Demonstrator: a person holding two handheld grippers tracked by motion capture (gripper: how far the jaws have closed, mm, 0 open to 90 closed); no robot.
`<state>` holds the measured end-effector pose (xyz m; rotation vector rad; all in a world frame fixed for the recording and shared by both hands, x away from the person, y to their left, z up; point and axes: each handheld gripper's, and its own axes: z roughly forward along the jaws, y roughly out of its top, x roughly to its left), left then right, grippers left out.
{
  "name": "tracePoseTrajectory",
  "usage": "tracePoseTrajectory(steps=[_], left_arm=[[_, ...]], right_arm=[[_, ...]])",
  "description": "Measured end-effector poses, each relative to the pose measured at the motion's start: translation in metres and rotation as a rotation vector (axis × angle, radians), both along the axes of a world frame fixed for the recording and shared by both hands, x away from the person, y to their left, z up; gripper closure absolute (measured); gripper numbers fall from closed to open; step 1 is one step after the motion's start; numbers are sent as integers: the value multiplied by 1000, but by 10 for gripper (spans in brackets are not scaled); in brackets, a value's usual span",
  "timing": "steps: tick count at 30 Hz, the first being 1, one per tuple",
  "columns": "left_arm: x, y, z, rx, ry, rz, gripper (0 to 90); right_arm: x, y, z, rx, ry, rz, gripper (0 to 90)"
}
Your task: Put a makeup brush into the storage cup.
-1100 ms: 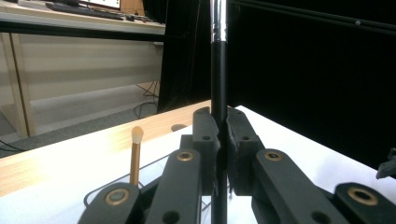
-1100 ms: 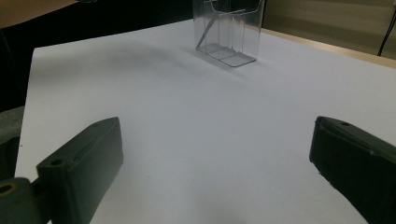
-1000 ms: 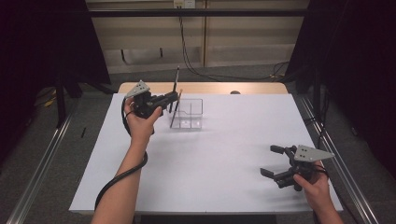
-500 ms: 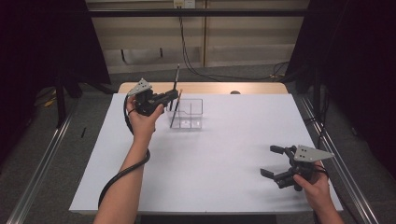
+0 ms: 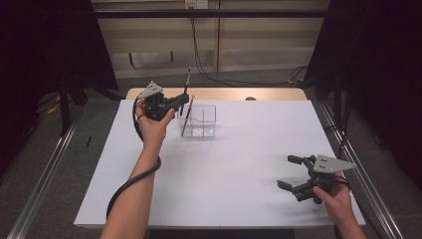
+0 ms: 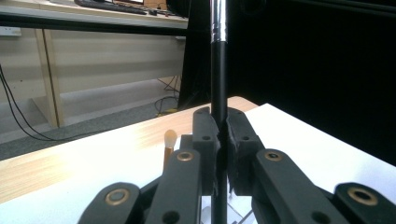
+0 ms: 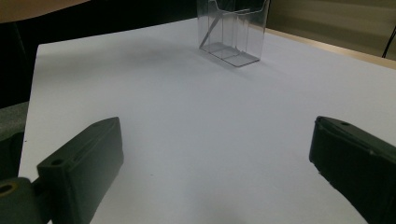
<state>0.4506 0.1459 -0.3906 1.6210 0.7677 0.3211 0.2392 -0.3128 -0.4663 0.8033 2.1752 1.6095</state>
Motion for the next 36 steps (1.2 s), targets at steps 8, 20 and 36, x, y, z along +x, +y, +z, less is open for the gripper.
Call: tracePoseTrajectory(steps=[8,20,36], left_arm=[[6,-1,-2,-1,15,13,840],[9,0,-7,9,18,22,840],[15,-7,-14,18,13,21,840]], right_arm=[[0,0,0,2,-1,8,27],[0,0,0,4,-3,14,27],[0,0,0,8,-3,14,27]])
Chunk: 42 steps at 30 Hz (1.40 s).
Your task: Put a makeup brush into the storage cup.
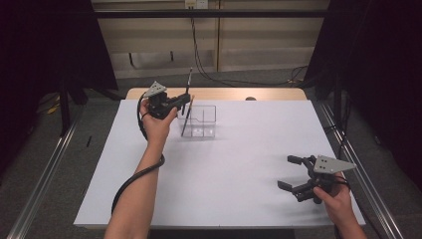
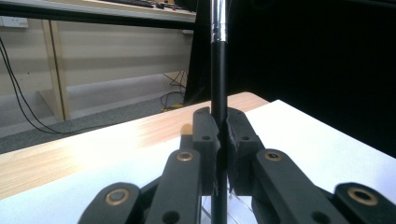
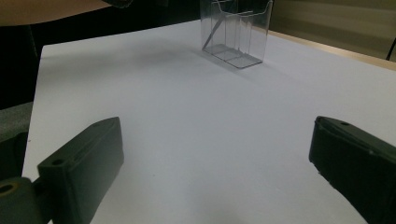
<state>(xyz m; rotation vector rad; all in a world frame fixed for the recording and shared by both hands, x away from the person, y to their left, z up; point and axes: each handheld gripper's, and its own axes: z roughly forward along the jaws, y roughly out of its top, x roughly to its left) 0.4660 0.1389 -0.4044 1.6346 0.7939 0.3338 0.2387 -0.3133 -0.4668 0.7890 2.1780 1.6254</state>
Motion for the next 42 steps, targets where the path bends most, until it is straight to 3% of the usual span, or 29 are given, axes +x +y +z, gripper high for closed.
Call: tracePoseTrajectory(steps=[31,42], left_arm=[[2,0,-18,17,8,22,840],[1,3,-22,-4,15,33,840]], right_arm=[[0,0,0,-4,0,4,29],[0,0,-1,-4,3,5,29]])
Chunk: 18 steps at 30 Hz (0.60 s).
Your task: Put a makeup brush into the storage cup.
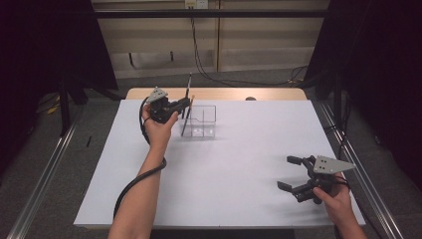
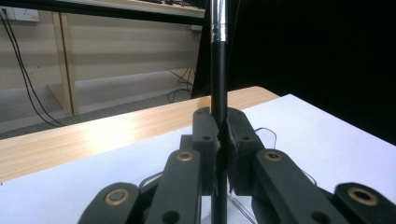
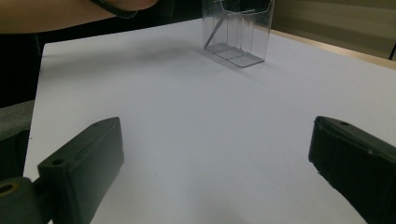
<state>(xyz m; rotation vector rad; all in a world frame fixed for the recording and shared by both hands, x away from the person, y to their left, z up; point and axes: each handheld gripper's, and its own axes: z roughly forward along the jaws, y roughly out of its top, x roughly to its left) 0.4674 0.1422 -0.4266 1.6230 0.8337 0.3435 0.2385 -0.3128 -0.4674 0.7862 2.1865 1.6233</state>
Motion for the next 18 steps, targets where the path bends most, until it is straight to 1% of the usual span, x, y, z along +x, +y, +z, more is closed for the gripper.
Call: tracePoseTrajectory(steps=[2,7,13,14,15,18], left_arm=[[0,0,-1,-3,1,5,840],[-1,2,-4,5,2,5,840],[-2,4,-8,-1,9,8,840],[-2,5,-8,10,7,7,840],[-2,5,-9,6,10,10,840],[-2,6,-11,11,7,9,840]], right_arm=[[0,0,0,-1,-1,1,29],[0,0,0,-2,2,1,29],[0,1,0,0,1,3,29],[0,0,0,1,1,2,29],[0,0,0,1,2,1,29],[0,0,0,1,-3,2,29]])
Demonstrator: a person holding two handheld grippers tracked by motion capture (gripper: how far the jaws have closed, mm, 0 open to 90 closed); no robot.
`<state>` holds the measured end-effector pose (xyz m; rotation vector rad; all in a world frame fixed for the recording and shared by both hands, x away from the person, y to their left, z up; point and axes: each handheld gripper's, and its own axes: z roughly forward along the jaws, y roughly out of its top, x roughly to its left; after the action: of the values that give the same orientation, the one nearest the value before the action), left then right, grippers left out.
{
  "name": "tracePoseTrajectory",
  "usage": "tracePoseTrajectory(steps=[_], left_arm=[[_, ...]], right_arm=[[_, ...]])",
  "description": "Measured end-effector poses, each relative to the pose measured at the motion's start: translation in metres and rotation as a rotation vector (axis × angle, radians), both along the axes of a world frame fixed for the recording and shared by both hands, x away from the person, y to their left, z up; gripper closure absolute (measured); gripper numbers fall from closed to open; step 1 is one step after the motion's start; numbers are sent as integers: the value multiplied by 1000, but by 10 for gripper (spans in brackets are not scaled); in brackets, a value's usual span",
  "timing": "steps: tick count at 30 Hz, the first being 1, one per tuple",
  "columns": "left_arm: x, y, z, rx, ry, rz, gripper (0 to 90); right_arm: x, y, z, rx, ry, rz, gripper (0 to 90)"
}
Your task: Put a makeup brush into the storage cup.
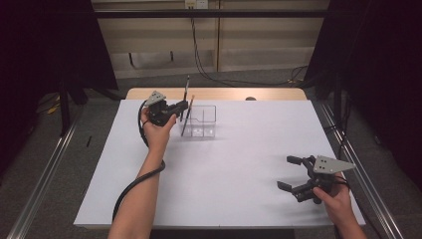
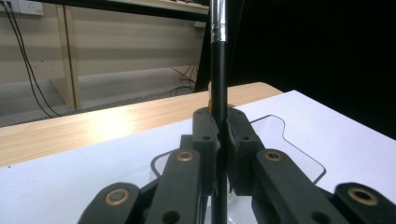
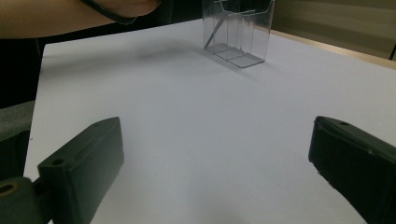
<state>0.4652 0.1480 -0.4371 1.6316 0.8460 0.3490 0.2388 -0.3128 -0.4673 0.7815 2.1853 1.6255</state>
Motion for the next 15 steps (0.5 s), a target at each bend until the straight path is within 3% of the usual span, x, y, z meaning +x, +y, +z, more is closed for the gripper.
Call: tracePoseTrajectory(steps=[15], left_arm=[[-5,3,-6,-6,11,7,839]], right_arm=[[0,0,0,1,0,1,29]])
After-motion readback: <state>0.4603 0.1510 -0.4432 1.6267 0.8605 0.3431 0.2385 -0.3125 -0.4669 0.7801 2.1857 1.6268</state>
